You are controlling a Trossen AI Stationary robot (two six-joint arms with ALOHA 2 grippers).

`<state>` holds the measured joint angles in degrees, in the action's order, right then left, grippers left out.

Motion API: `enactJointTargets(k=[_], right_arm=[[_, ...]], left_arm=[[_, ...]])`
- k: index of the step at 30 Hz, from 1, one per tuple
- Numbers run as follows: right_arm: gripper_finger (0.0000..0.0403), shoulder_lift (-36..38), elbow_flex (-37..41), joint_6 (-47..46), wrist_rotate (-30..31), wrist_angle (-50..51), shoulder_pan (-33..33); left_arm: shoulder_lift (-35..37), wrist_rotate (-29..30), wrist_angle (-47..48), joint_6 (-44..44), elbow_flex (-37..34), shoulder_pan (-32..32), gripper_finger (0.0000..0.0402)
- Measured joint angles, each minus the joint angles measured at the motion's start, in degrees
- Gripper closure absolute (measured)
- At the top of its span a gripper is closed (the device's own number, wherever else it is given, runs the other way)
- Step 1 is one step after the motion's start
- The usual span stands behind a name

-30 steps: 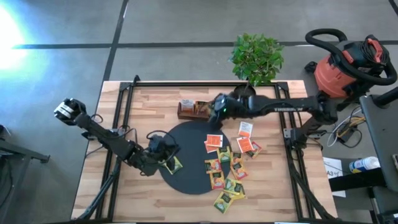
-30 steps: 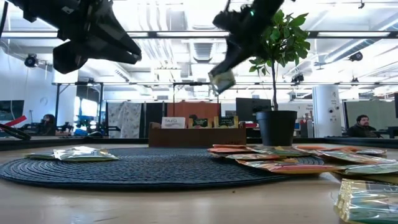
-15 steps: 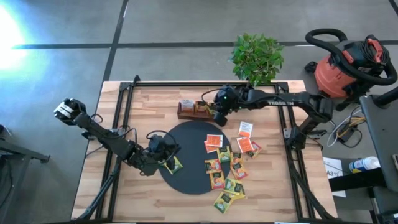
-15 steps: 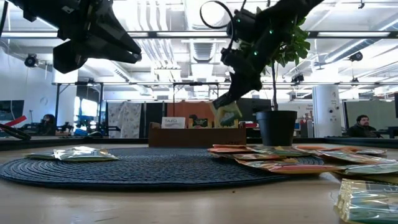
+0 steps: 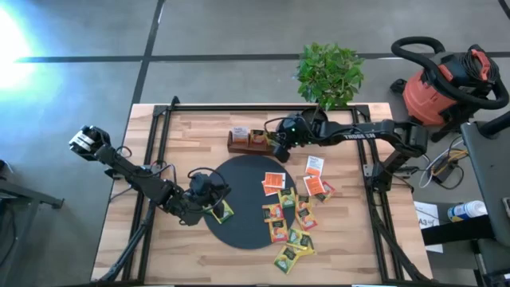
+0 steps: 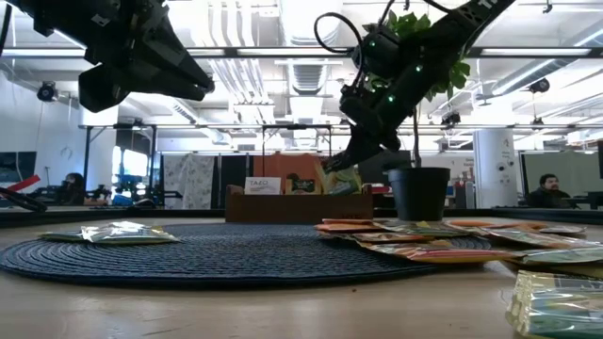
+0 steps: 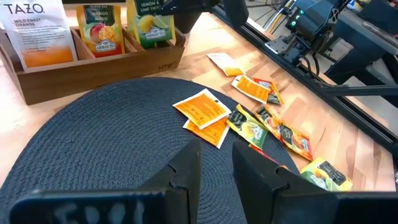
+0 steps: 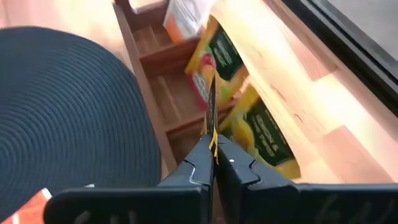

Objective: Pick & Place Tea
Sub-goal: Put the yellow tea bag into the right section of the brown wooden organizer

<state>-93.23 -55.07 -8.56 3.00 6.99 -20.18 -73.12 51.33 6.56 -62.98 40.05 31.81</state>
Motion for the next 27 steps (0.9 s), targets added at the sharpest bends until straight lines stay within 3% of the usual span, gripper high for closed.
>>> enactJointTargets(k=[6,15,27], right_arm=[[0.0394,0.0,1.6,0.2,0.0,-1.1,-0.1],[0.0394,0.0,6.4,-2.3,0.0,-10.8,-0.3],[0.0392,-0.5,9.0,-3.8,0.1,-11.8,-0.2]], left_arm=[[0.0,0.0,0.4,0.0,0.0,0.0,0.0312],[0.0,0.0,1.3,-0.2,0.0,0.0,0.0312],[0.0,-0.4,2.0,-0.4,0.0,0.0,0.0312]])
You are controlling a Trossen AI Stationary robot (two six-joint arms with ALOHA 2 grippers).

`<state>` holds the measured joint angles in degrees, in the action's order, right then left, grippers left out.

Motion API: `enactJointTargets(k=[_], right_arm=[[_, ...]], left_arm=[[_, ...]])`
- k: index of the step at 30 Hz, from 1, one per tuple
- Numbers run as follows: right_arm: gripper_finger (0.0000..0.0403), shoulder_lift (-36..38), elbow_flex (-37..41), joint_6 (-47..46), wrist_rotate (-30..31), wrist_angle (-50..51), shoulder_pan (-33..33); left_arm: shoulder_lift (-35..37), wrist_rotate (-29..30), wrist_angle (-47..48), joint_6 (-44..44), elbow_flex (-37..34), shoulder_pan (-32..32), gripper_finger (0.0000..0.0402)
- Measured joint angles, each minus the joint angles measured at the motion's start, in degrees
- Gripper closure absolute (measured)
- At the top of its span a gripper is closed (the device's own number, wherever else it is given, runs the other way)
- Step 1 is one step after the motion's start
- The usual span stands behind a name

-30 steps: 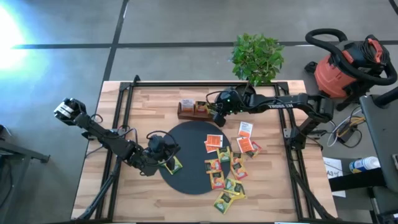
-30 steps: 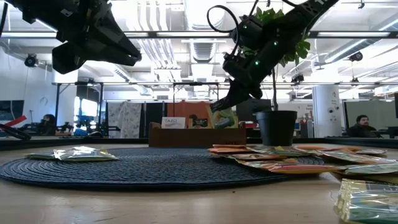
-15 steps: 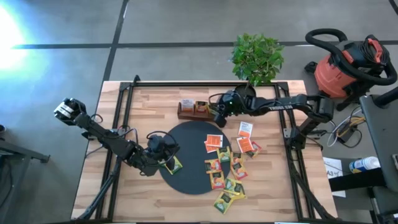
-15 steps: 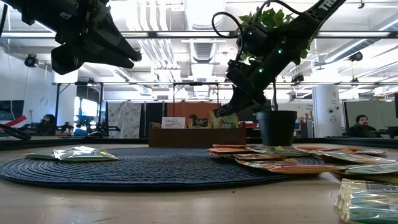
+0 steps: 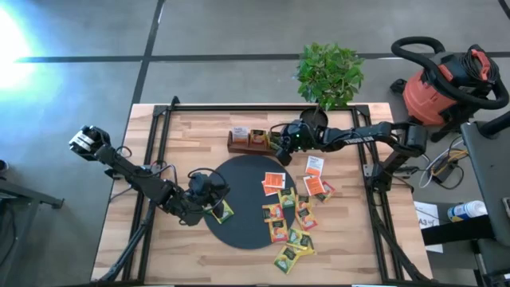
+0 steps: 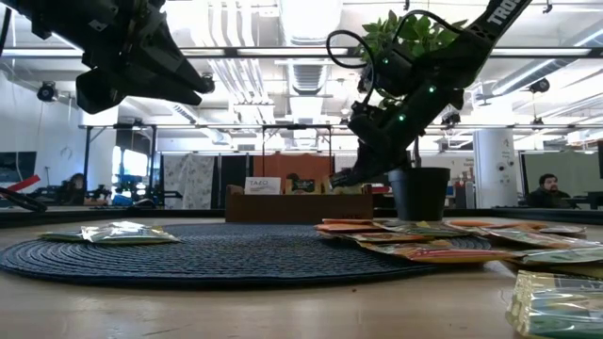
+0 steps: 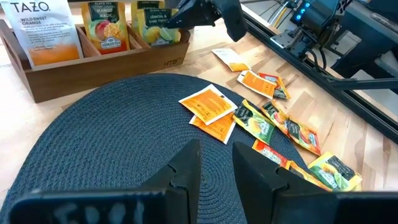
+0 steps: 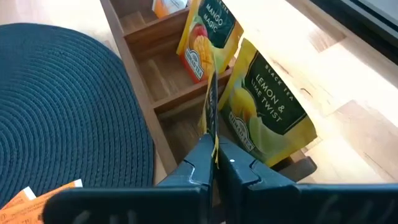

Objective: Pick & Place Tea
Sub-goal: Put the yellow tea bag into the right section of the brown wooden organizer

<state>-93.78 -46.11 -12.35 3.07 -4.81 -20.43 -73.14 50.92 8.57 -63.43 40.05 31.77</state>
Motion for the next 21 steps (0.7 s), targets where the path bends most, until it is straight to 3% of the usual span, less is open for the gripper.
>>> enactJointTargets(k=[11,16,21], right_arm=[[0.0309,0.0,-0.1,6.1,0.1,1.7,0.0],[0.0290,0.0,-1.8,7.2,3.5,1.6,0.0],[0.0278,0.0,-4.2,10.8,2.9,2.6,0.0]], left_arm=[[0.0,-0.1,0.5,0.0,0.0,0.0,0.0312],[0.0,-0.1,0.5,0.0,0.0,0.0,0.0312],[0.0,-0.1,0.6,0.0,0.0,0.0,0.0312]])
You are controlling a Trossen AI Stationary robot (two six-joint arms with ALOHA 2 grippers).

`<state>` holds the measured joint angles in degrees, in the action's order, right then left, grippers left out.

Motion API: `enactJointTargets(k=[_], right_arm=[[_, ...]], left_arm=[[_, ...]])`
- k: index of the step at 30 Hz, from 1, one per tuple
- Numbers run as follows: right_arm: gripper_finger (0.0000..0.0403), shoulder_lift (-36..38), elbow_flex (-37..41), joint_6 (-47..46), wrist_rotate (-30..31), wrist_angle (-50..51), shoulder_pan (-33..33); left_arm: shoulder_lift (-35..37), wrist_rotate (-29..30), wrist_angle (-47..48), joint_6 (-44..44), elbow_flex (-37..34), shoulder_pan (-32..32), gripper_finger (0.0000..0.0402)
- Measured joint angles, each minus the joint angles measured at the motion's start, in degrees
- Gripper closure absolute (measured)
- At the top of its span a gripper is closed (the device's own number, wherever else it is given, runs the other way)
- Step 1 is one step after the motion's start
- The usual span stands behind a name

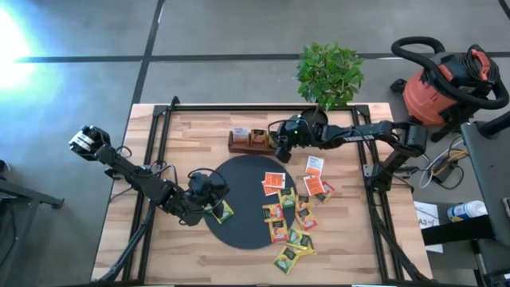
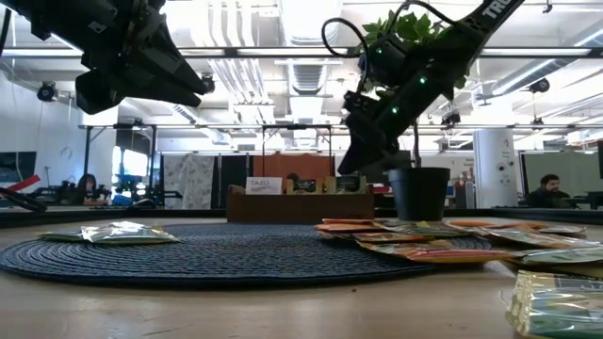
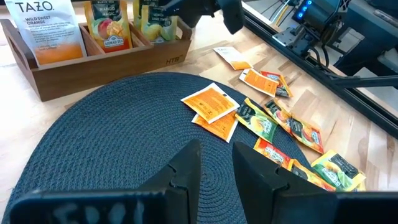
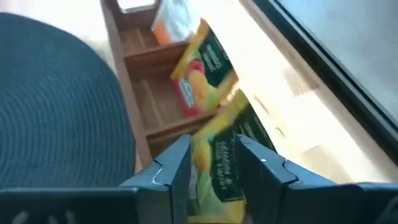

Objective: Pick & Place Tea
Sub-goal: Put the yellow tea bag into the right section of the brown wooden organizer

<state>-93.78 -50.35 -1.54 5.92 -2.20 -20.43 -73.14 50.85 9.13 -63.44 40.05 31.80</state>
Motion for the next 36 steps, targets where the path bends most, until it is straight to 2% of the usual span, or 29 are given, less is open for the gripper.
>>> enactJointTargets(k=[6,12,17,23,30,36], right_arm=[[0.0291,-0.1,-3.2,1.1,-0.4,9.6,0.0],[0.0311,0.4,-5.6,1.6,-0.4,13.1,0.1],[0.0325,0.0,-11.9,1.7,-3.1,21.2,0.2],[0.0360,-6.9,-21.9,-1.7,-9.0,36.6,0.3],[0.0380,-17.0,-30.5,0.3,-7.2,40.6,1.4],[0.0385,-22.1,-34.7,3.8,-1.2,46.6,1.2]], left_arm=[[0.0,0.0,0.8,0.0,0.0,0.0,0.0312],[0.0,0.0,1.0,0.0,-0.1,0.0,0.0312],[0.0,0.0,1.0,0.0,-0.1,0.0,0.0312],[0.0,0.5,1.1,0.0,-0.5,-0.3,0.0312],[0.0,0.7,1.0,-3.4,-1.7,-0.3,0.0312],[0.0,0.5,0.9,-4.7,-1.9,-0.3,0.0312]])
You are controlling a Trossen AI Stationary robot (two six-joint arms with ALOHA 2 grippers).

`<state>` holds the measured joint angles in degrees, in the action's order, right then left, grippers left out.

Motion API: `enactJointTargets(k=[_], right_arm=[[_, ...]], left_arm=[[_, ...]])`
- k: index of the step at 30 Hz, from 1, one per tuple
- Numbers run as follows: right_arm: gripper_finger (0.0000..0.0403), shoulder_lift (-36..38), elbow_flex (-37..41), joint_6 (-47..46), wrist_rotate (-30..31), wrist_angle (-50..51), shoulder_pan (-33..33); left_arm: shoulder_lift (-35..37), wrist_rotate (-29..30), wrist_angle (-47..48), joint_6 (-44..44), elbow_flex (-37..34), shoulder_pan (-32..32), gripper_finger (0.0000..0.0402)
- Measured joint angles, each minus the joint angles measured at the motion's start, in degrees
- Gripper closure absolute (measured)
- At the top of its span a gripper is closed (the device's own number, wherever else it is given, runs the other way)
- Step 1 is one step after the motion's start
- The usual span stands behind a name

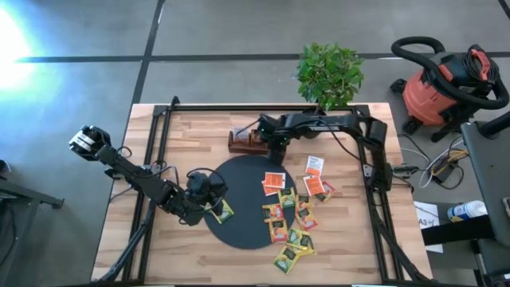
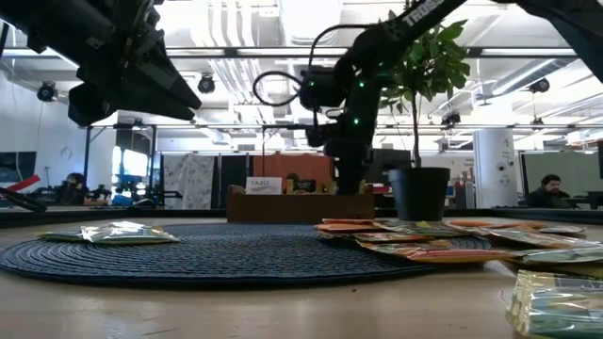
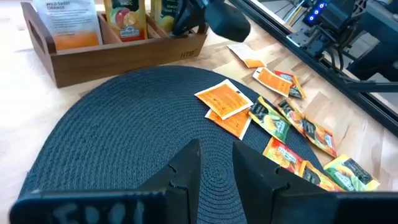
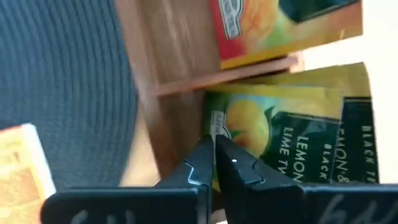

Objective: Pick & Place Tea
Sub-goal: Put the yellow tea bag into the right section of the brown wooden organizer

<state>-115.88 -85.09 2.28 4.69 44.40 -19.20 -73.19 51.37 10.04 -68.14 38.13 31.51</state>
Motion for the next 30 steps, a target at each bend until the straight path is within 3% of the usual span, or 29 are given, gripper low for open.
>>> enactJointTargets(k=[13,20,25,30], right_arm=[[0.0385,-1.2,-0.6,2.8,7.9,2.0,0.5],[0.0385,0.3,-0.8,2.7,2.9,1.0,0.9],[0.0385,4.2,-0.8,2.9,2.7,-1.0,1.9],[0.0385,9.6,-0.9,1.8,-6.4,-2.9,2.8]], left_arm=[[0.0,0.2,-0.1,0.4,0.0,0.0,0.0312],[0.0,0.3,-0.1,0.5,0.0,0.0,0.0312],[0.0,0.1,0.1,0.9,0.0,0.0,0.0312],[0.0,-10.0,2.0,2.3,0.0,0.0,0.0312]])
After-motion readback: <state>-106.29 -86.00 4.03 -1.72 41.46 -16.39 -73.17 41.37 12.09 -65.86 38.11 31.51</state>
